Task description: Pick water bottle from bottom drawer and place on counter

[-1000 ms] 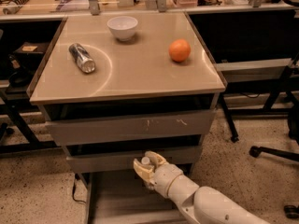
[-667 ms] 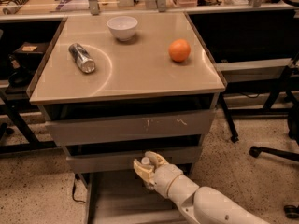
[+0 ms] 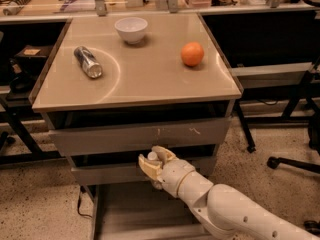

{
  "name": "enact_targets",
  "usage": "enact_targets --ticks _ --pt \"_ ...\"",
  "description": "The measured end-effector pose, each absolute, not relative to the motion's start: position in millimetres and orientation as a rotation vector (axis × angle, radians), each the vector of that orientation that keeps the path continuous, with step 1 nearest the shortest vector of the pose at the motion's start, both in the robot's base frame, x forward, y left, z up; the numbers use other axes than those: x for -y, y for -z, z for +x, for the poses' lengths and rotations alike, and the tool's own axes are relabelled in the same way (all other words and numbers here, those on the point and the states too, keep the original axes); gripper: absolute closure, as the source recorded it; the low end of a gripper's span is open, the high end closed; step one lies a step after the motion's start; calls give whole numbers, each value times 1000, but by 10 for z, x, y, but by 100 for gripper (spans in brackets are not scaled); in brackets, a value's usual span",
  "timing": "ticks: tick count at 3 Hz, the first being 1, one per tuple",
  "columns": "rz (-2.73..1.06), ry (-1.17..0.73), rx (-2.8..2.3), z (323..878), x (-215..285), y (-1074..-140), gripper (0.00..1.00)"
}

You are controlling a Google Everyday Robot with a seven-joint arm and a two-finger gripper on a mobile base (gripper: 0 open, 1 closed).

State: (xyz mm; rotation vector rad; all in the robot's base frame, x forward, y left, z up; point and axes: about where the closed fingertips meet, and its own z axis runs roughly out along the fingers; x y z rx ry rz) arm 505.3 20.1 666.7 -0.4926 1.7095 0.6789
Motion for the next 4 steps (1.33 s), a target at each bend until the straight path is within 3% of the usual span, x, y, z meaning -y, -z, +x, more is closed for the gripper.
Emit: enact_targets --ticks 3,4 --pt "-611 -610 -1677 5020 -388 -8017 100" --pt "-611 -610 -1677 5020 -388 -8018 100"
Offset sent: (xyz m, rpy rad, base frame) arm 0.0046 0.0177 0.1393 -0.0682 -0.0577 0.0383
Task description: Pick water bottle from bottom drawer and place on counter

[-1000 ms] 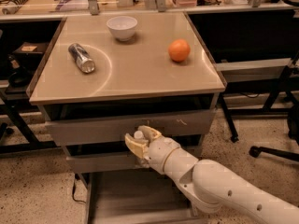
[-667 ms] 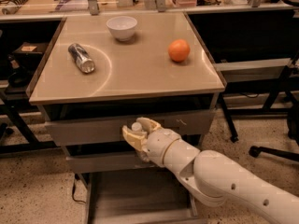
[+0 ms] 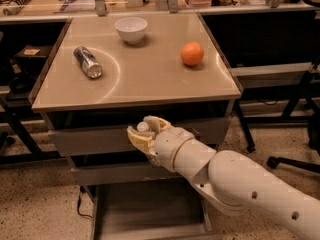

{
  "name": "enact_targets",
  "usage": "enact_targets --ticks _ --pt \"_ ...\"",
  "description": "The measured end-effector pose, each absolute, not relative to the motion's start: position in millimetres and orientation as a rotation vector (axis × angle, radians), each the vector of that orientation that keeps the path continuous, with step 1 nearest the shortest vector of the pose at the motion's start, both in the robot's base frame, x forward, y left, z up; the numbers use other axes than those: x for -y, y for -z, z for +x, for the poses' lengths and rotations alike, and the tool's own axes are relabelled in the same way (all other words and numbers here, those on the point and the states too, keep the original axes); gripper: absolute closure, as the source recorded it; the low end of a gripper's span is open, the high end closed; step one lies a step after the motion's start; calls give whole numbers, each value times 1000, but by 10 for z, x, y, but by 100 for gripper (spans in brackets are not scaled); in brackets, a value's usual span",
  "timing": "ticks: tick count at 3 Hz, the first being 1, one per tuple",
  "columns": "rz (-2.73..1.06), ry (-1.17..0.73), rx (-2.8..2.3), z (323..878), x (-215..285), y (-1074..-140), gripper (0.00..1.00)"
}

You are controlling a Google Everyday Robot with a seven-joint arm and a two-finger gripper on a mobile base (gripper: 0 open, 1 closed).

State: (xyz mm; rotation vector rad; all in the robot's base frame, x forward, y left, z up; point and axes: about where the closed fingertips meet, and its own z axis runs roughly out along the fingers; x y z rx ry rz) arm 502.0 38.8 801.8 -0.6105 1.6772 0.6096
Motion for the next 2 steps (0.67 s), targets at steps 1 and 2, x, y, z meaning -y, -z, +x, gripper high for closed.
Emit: enact_targets --ticks 1,2 --pt "-582 -597 -1648 5073 -274 -8315 100" --pt "-562 -575 -1610 5176 -130 -8719 100"
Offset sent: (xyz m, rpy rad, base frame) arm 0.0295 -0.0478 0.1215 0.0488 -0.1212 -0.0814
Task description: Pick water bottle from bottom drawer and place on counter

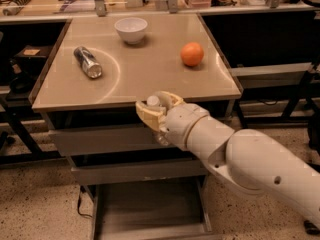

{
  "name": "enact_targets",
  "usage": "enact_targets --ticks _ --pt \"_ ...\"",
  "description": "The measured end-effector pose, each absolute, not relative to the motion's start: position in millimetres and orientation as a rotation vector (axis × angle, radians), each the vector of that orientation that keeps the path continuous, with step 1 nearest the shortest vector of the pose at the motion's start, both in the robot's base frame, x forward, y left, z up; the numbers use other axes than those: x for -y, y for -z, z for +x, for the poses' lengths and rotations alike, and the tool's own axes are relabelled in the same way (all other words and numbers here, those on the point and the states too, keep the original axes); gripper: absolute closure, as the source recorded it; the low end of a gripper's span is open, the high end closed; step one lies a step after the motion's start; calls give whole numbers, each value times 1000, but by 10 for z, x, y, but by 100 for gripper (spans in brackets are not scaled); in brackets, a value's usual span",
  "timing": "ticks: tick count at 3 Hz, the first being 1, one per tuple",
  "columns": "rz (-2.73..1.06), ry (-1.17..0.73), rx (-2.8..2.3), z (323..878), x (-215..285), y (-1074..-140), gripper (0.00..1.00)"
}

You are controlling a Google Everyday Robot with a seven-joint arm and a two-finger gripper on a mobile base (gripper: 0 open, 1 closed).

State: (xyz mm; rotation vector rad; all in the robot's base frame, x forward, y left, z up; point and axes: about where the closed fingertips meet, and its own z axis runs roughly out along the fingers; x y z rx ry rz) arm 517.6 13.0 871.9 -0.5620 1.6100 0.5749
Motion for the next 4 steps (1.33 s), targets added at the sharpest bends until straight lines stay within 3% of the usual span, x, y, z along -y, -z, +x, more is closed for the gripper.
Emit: enact_targets --ticks 2,4 --pt "-591 -509 -1512 5438 83 -9744 100" --pt "-574 -510 -1500 5514 129 -9925 100"
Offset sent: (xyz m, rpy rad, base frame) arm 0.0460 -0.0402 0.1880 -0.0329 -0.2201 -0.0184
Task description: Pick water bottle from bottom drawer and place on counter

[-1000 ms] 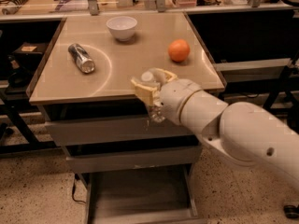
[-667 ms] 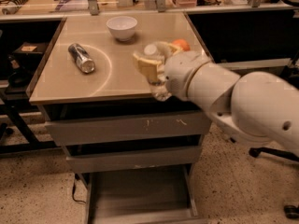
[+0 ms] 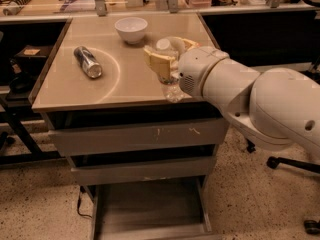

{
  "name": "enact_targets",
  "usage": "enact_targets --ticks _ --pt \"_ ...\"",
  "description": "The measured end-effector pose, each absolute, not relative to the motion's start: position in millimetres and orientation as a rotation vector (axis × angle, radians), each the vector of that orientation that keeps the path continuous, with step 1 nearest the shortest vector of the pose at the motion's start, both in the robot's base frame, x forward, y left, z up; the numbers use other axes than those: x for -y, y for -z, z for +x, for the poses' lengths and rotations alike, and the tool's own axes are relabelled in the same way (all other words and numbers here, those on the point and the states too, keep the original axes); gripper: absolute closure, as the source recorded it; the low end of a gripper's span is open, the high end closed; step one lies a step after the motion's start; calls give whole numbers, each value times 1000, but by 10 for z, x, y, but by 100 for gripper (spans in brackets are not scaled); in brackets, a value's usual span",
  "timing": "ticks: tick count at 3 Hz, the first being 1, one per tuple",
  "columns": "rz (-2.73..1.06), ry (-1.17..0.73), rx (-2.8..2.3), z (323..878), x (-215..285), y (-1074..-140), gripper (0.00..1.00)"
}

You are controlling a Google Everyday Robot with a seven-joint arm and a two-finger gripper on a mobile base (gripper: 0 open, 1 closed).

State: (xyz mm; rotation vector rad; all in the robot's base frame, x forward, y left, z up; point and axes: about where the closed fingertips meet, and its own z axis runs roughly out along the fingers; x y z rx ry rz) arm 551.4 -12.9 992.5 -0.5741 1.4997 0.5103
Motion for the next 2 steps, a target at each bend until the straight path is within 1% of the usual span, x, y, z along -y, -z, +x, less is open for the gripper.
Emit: enact_targets --ticks 1,2 --pt "-559 -537 -1505 5680 125 -10152 100" --pt "-563 -606 -1557 6059 45 -10193 100"
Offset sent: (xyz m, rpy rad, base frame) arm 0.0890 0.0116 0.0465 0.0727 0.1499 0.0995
